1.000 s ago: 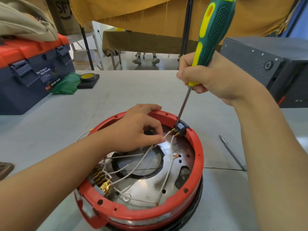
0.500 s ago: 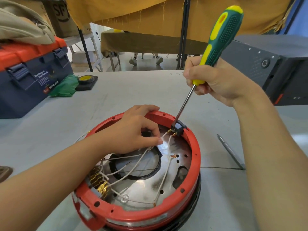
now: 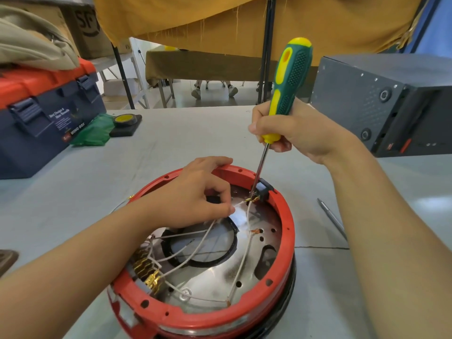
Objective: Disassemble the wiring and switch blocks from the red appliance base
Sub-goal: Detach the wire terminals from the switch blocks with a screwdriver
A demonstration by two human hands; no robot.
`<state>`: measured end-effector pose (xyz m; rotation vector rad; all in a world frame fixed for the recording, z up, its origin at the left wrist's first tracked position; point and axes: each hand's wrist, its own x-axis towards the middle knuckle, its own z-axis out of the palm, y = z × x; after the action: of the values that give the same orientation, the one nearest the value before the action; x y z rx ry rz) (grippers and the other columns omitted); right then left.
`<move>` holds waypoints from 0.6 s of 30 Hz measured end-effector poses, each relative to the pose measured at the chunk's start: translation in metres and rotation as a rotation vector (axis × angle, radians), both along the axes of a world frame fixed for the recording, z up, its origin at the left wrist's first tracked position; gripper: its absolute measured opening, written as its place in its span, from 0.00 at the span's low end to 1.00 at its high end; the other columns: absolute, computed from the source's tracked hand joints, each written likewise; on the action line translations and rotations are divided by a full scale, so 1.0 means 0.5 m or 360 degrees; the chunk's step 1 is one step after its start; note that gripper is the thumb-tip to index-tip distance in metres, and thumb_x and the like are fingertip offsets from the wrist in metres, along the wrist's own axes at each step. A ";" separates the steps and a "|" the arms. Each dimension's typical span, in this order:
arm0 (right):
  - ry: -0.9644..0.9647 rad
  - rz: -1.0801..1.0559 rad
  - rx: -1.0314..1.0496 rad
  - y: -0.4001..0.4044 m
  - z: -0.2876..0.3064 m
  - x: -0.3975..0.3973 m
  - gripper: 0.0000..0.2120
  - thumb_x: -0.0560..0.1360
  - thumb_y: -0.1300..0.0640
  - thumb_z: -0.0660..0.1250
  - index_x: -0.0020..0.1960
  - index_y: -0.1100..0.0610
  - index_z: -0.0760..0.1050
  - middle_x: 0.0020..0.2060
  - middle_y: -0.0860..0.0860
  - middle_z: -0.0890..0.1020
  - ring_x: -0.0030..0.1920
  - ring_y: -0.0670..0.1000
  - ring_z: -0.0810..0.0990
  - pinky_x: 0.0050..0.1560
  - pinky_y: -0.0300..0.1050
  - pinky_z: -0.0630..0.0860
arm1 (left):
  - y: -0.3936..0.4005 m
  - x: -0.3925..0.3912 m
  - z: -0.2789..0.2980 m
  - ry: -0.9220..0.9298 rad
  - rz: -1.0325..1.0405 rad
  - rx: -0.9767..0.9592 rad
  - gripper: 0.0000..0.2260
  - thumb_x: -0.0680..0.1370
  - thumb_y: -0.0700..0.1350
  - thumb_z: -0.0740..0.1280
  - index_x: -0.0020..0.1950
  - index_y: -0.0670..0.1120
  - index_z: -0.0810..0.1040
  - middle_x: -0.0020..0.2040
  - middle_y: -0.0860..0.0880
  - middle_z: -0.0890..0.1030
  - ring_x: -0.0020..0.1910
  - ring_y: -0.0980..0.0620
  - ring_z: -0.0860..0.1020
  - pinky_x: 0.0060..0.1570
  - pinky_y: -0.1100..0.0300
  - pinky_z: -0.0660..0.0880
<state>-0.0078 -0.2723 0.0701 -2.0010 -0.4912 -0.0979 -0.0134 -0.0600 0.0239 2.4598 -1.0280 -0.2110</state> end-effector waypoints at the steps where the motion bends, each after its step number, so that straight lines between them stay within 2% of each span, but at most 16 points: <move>1: 0.0001 0.0007 -0.0001 0.002 0.000 -0.001 0.11 0.69 0.55 0.66 0.35 0.63 0.71 0.25 0.46 0.73 0.27 0.49 0.68 0.25 0.33 0.65 | 0.001 0.000 0.000 0.0005 -0.0005 -0.0001 0.08 0.72 0.51 0.70 0.33 0.56 0.78 0.73 0.59 0.59 0.72 0.59 0.55 0.71 0.49 0.56; 4: 0.0009 0.0072 -0.0042 0.008 0.004 -0.004 0.10 0.70 0.55 0.66 0.32 0.57 0.71 0.25 0.46 0.73 0.28 0.48 0.68 0.26 0.33 0.66 | 0.000 0.000 0.001 0.0019 -0.0012 -0.0010 0.07 0.72 0.50 0.70 0.33 0.56 0.78 0.74 0.59 0.58 0.73 0.58 0.54 0.72 0.47 0.56; 8: 0.0047 0.0230 0.0016 0.006 0.009 -0.012 0.08 0.71 0.58 0.66 0.33 0.57 0.71 0.26 0.47 0.72 0.28 0.47 0.67 0.27 0.34 0.65 | 0.001 0.002 0.001 0.0058 -0.0005 -0.0033 0.07 0.71 0.49 0.71 0.33 0.55 0.79 0.74 0.59 0.58 0.74 0.60 0.53 0.72 0.48 0.55; 12: 0.0023 0.0161 0.0001 0.004 0.012 -0.012 0.09 0.71 0.57 0.66 0.33 0.56 0.71 0.27 0.48 0.72 0.27 0.46 0.67 0.27 0.34 0.65 | 0.003 0.004 0.000 0.0068 0.0023 -0.0118 0.07 0.71 0.46 0.70 0.33 0.53 0.78 0.73 0.60 0.60 0.72 0.64 0.52 0.69 0.58 0.55; 18: -0.0178 -0.0107 0.0326 -0.006 0.029 -0.011 0.12 0.71 0.53 0.67 0.32 0.56 0.69 0.26 0.45 0.72 0.25 0.45 0.67 0.24 0.31 0.63 | 0.003 0.007 0.011 -0.0001 0.0178 -0.0465 0.09 0.73 0.42 0.69 0.33 0.51 0.77 0.63 0.62 0.71 0.62 0.64 0.69 0.58 0.72 0.63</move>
<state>-0.0135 -0.2755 0.0848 -1.8177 -0.4657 -0.2919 -0.0100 -0.0583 0.0294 2.2419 -0.8518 -0.0212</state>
